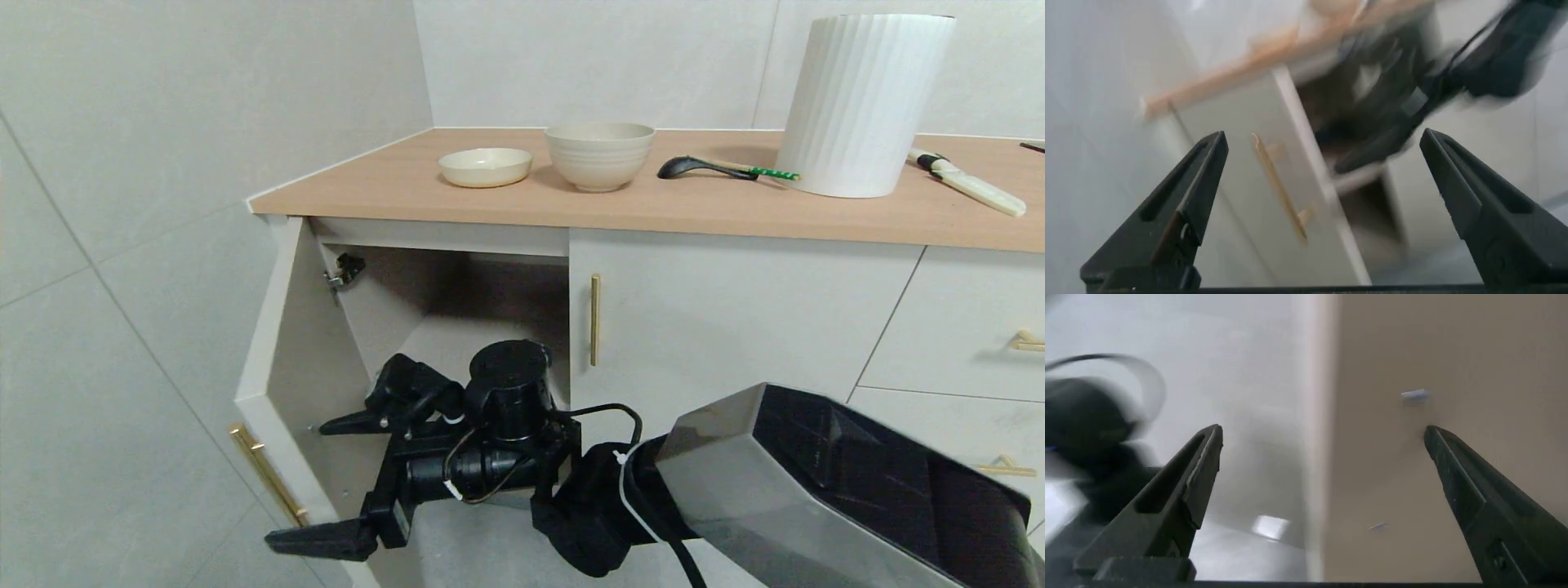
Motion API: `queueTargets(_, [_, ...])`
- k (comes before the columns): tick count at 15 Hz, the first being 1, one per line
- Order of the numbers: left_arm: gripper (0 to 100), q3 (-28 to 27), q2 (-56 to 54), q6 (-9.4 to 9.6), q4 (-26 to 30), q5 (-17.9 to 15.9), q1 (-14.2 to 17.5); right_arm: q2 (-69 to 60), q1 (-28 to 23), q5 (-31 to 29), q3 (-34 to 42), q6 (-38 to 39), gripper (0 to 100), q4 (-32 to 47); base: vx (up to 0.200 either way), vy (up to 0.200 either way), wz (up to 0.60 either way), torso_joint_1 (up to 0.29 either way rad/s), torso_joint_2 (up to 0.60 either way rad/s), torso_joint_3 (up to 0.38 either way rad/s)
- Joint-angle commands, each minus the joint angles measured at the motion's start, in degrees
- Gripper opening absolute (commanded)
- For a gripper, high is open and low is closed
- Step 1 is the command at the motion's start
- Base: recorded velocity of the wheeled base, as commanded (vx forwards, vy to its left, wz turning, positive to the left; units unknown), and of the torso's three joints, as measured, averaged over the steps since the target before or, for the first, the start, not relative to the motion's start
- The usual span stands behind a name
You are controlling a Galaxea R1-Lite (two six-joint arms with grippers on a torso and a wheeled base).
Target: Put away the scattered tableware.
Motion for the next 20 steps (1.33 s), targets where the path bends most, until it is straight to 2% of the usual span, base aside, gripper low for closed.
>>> queueTargets(1, [100,0.35,-0.02,0.78,1.22,0.96,0.02,1.19,0.57,1.65,-0.95,-0.04,100,-0.38,0.0,0.0,0.0,0.0,0.0,0.0])
queueTargets(3, [100,0.35,-0.02,1.04,2.81,0.96,0.02,1.01,0.83,1.83,-0.42,-0.04,100,-2.14,0.0,0.0,0.0,0.0,0.0,0.0])
queueTargets(6, [100,0.35,-0.02,1.39,9.31,0.96,0.02,-2.07,2.41,2.18,3.1,0.05,100,-3.46,0.0,0.0,0.0,0.0,0.0,0.0])
queueTargets(9, [100,0.35,-0.02,1.39,9.66,0.96,0.02,-2.77,2.06,1.92,4.59,0.22,100,-3.54,0.0,0.0,0.0,0.0,0.0,0.0])
queueTargets(12, [100,0.35,-0.02,2.18,9.22,-0.18,0.02,-6.9,-0.67,-0.54,8.55,0.31,100,-3.46,0.0,0.0,0.0,0.0,0.0,0.0])
queueTargets(16, [100,0.35,-0.02,2.36,7.64,-0.71,0.02,-8.57,-0.14,-2.21,10.22,1.19,100,-3.98,0.0,0.0,0.0,0.0,0.0,0.0])
queueTargets(18, [100,0.35,-0.02,3.59,3.07,-4.67,0.02,-14.28,-1.9,-3.0,16.9,1.28,100,-6.0,0.0,0.0,0.0,0.0,0.0,0.0])
queueTargets(20, [100,0.09,-0.02,3.42,0.61,-7.92,0.02,-24.21,-7.26,-3.44,30.61,1.54,100,-9.96,0.0,0.0,0.0,0.0,0.0,0.0])
